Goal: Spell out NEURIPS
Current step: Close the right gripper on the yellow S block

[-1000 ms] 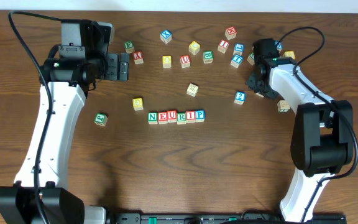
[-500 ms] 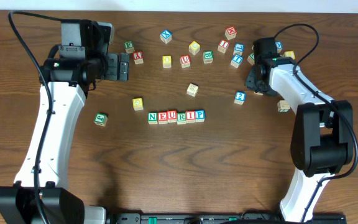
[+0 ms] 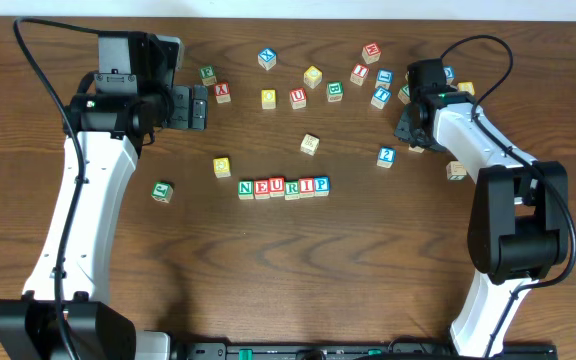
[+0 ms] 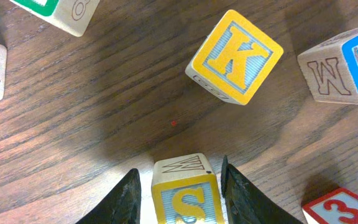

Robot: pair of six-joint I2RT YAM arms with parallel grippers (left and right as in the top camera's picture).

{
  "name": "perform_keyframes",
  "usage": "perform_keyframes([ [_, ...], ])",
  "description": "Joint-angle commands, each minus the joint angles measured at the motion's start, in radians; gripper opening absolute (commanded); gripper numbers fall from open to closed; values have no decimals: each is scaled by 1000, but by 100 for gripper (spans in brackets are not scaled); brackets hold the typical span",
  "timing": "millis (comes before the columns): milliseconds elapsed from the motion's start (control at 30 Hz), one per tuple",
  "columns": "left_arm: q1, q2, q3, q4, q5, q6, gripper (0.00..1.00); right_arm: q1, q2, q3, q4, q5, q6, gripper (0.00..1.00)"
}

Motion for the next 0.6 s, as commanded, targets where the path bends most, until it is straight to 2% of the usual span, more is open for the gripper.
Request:
perform_keyframes([
  [0,3,-4,26,0,6,10,98,0,-1,-6,4,24,16,37],
  [567,3,-4,26,0,6,11,98,3,7,-20,14,22,29,38],
])
